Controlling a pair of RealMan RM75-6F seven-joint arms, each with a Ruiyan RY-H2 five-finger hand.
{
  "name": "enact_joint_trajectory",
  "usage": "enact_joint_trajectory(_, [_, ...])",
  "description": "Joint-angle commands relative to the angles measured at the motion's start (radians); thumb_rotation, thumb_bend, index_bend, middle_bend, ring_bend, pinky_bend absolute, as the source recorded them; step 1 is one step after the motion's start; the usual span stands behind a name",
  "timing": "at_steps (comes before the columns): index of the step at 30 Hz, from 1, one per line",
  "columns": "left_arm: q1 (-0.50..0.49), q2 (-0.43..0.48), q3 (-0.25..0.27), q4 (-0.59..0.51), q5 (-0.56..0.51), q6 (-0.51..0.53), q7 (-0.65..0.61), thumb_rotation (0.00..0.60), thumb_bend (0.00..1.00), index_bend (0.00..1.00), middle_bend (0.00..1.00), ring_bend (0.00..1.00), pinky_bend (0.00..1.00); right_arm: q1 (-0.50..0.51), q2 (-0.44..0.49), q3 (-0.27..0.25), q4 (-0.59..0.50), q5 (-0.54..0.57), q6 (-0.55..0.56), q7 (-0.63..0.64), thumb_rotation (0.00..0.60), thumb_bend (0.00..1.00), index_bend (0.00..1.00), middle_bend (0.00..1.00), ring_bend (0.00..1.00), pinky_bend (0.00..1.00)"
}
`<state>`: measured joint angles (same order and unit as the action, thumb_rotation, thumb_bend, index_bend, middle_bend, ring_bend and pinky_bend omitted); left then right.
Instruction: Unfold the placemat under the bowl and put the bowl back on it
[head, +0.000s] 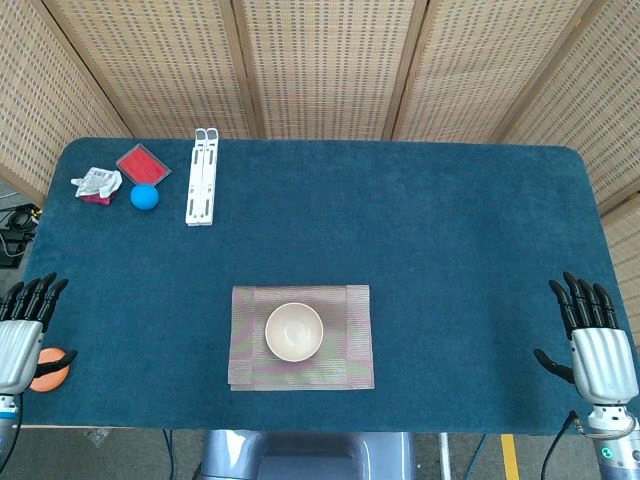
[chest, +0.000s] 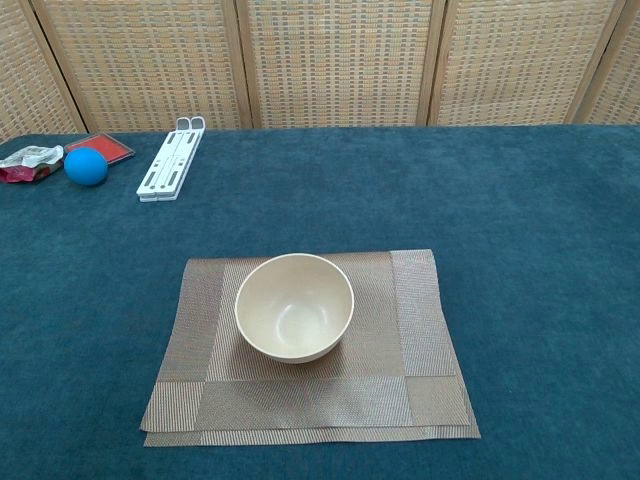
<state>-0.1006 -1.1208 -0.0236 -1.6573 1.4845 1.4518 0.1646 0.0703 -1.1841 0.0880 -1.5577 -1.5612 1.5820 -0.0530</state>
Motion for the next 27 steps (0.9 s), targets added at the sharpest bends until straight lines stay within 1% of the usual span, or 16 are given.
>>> enact_joint_trajectory(1, [-0.002, -0.001, 0.001, 0.001, -0.001, -0.005, 0.004, 0.6, 0.04, 0.0, 0.0, 0.0, 0.0, 0.0, 0.002, 0.002, 0.0, 0.008, -0.004, 0.004, 0.6, 0.13, 0.02, 0.0, 0.0, 0.0])
enact_joint_trajectory(11, [-0.009, -0.011, 0.001, -0.002, 0.026, 0.005, 0.005, 0.6, 0.04, 0.0, 0.0, 0.0, 0.0, 0.001, 0.008, 0.001, -0.002, 0.011, -0.012, 0.022, 0.6, 0.13, 0.02, 0.0, 0.0, 0.0])
enact_joint_trajectory(13, [-0.013, -0.015, -0.002, -0.002, 0.036, 0.009, -0.001, 0.6, 0.04, 0.01, 0.0, 0.0, 0.0, 0.001, 0.007, 0.001, -0.001, 0.011, -0.012, 0.022, 0.6, 0.13, 0.02, 0.0, 0.0, 0.0])
enact_joint_trajectory(16, [-0.034, -0.026, -0.005, 0.003, 0.081, 0.01, -0.005, 0.6, 0.04, 0.1, 0.0, 0.0, 0.0, 0.0, 0.008, 0.001, -0.004, 0.012, -0.012, 0.021, 0.6, 0.13, 0.02, 0.0, 0.0, 0.0])
enact_joint_trajectory(20, [-0.084, -0.04, -0.003, -0.012, 0.149, -0.025, 0.029, 0.6, 0.06, 0.21, 0.0, 0.0, 0.0, 0.0, 0.008, 0.0, -0.007, 0.011, -0.013, 0.021, 0.6, 0.13, 0.02, 0.0, 0.0, 0.0])
enact_joint_trajectory(22, [-0.106, -0.052, -0.004, -0.02, 0.171, -0.045, 0.044, 0.6, 0.09, 0.31, 0.0, 0.0, 0.0, 0.001, 0.009, -0.001, -0.007, 0.008, -0.013, 0.023, 0.6, 0.13, 0.03, 0.0, 0.0, 0.0])
enact_joint_trajectory(23, [-0.115, -0.058, -0.006, -0.023, 0.177, -0.054, 0.052, 0.6, 0.1, 0.34, 0.0, 0.0, 0.0, 0.001, 0.01, -0.002, -0.008, 0.008, -0.014, 0.025, 0.6, 0.13, 0.03, 0.0, 0.0, 0.0])
enact_joint_trajectory(24, [-0.128, -0.068, -0.008, -0.028, 0.183, -0.068, 0.068, 0.6, 0.12, 0.37, 0.0, 0.0, 0.0, 0.001, 0.01, -0.002, -0.008, 0.007, -0.014, 0.026, 0.6, 0.13, 0.03, 0.0, 0.0, 0.0])
enact_joint_trajectory(26, [-0.158, -0.097, -0.012, -0.037, 0.199, -0.103, 0.114, 0.6, 0.12, 0.39, 0.0, 0.0, 0.0, 0.001, 0.012, -0.002, -0.009, 0.008, -0.015, 0.03, 0.6, 0.13, 0.03, 0.0, 0.0, 0.0])
enact_joint_trajectory(27, [-0.193, -0.128, -0.005, -0.049, 0.223, -0.155, 0.157, 0.6, 0.12, 0.4, 0.0, 0.0, 0.0, 0.001, 0.013, -0.001, -0.009, 0.01, -0.017, 0.036, 0.6, 0.13, 0.03, 0.0, 0.0, 0.0])
